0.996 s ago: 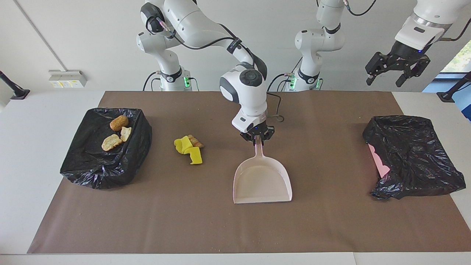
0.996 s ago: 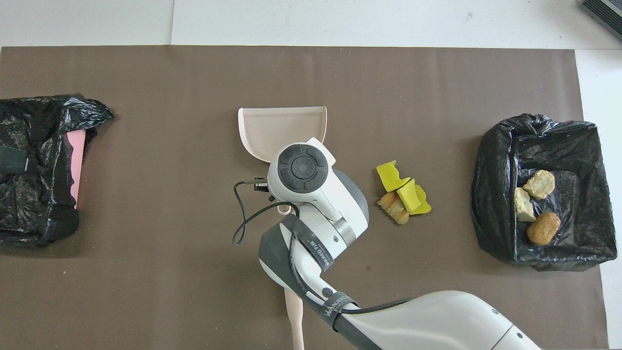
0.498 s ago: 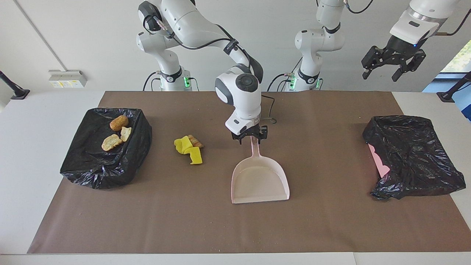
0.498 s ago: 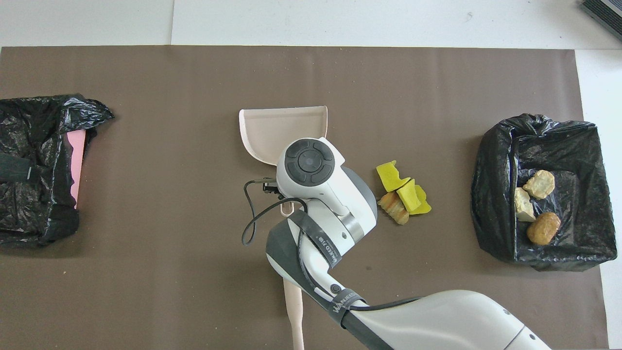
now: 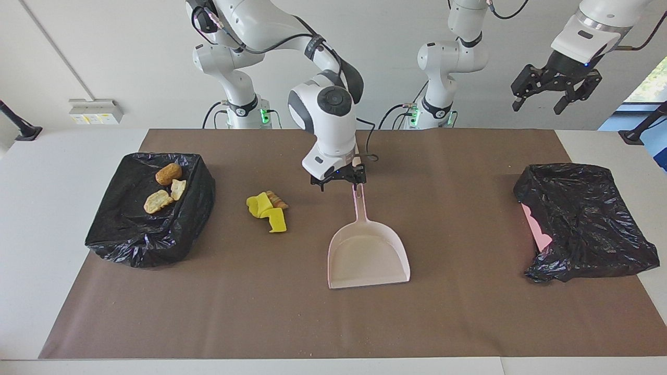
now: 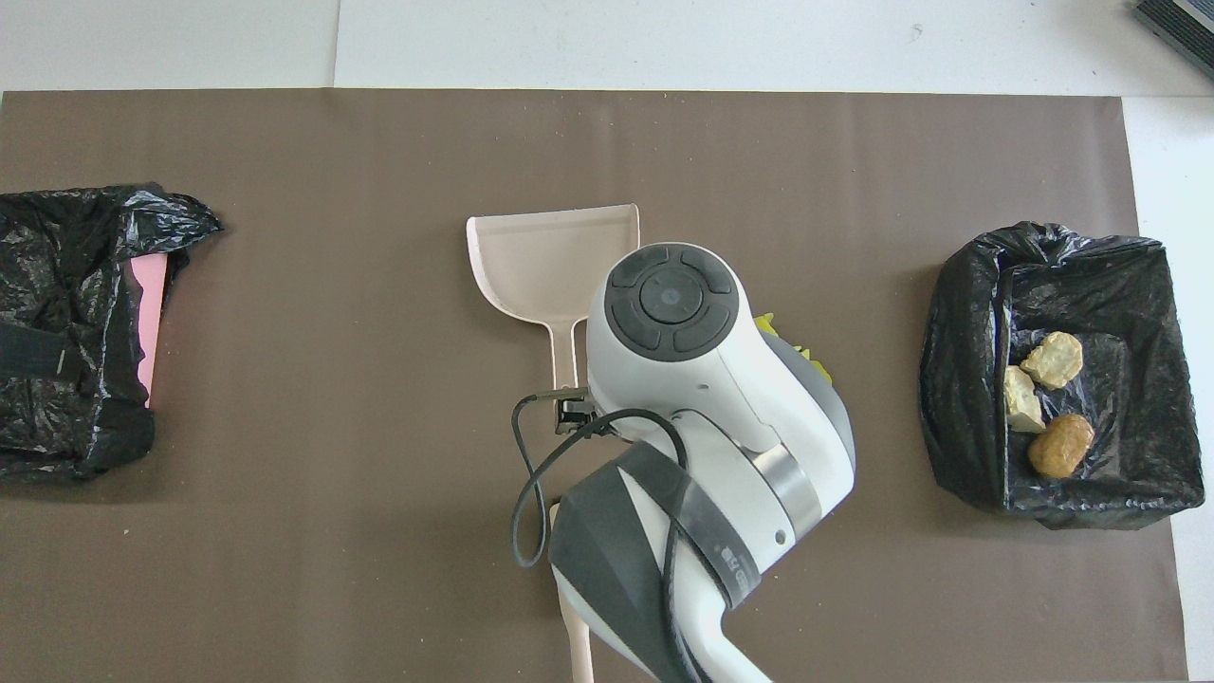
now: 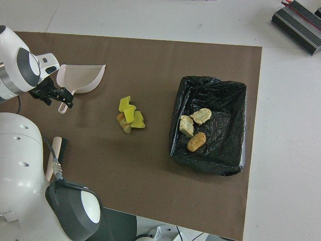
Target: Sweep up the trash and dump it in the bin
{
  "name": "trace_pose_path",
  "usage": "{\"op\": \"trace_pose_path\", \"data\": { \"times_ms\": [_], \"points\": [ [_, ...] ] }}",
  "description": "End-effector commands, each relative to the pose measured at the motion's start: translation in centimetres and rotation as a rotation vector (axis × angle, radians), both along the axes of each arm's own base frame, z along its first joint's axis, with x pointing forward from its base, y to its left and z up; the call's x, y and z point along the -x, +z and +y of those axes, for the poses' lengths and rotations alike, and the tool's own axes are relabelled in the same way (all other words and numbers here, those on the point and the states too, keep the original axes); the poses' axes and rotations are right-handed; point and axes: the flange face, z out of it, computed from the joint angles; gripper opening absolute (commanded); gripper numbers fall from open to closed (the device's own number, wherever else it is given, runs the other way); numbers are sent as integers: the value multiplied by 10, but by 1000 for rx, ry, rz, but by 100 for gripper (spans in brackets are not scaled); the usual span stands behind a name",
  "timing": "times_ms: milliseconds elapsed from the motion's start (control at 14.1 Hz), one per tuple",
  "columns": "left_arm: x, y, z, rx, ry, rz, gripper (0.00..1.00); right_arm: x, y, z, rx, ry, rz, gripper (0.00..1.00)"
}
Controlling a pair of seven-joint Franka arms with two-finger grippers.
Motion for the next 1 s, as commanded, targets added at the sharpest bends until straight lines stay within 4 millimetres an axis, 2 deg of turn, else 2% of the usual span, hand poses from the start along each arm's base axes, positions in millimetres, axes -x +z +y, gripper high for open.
{"op": "trace_pose_path", "data": {
  "times_ms": [0,142,214,285,427,498,569,712,925],
  "points": [
    [1,-4,-1,-18,-13,-27,100,68,-23,3,-30,16,30,100],
    [-13,-19,-13,-18,-28,-34,100,117,-43,6,-83,14,31,100],
    [-19,-31,-34,-17,-42,-47,100,142,-54,12,-87,39,35,100],
    [-22,-46,-50,-16,-22,-54,100,159,-66,16,-72,61,45,100],
    [-23,-71,-94,-14,-32,-62,100,173,-80,12,-56,66,57,100],
    [-26,-88,-107,-13,-25,-61,100,185,-89,17,-53,86,61,100],
    [-26,-96,-127,-8,-47,-78,100,190,-95,19,-56,82,53,100],
    [-27,-110,-149,-3,-75,-89,100,202,-111,24,-69,72,31,100],
    [-38,-137,-186,8,-39,-108,100,226,-152,34,-117,52,4,100]
  ]
}}
